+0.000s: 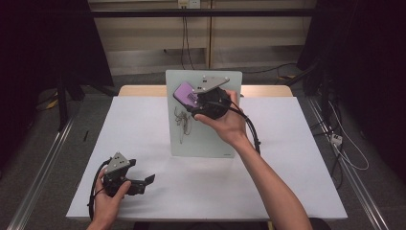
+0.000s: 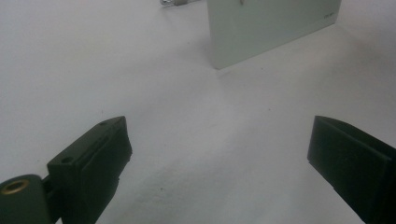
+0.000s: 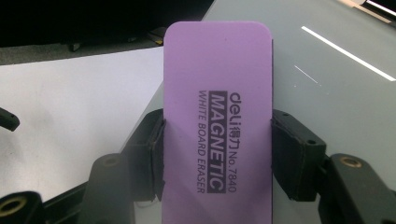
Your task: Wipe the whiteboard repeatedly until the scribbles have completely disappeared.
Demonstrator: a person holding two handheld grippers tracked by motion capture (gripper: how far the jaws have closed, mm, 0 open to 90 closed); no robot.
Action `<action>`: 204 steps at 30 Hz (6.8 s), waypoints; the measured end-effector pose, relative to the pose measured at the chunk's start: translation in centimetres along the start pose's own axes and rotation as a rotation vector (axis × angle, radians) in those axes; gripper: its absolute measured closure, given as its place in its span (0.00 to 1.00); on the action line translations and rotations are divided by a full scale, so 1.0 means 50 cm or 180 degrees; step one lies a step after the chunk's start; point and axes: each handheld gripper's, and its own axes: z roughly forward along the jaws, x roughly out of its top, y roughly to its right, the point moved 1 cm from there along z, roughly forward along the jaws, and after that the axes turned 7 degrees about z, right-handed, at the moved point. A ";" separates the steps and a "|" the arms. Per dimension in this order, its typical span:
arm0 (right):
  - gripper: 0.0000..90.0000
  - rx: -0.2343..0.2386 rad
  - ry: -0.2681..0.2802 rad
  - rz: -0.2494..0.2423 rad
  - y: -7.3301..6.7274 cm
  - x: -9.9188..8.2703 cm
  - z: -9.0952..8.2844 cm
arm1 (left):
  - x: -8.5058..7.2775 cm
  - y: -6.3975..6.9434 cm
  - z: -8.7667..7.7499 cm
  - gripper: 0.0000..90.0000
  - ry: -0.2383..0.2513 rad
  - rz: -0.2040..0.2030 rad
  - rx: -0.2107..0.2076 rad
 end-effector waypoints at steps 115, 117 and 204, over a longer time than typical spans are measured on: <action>0.46 0.0376 -0.0609 -0.0217 -0.131 -0.154 0.105 | -0.001 0.001 -0.004 0.06 -0.0026 0.0009 -0.0007; 0.46 0.0391 -0.0636 -0.0227 -0.134 -0.161 0.108 | -0.001 0.001 -0.004 0.06 -0.0025 0.0008 -0.0007; 0.46 0.0697 -0.0924 -0.0239 -0.194 -0.193 0.182 | -0.001 0.002 -0.002 0.06 -0.0047 0.0015 -0.0030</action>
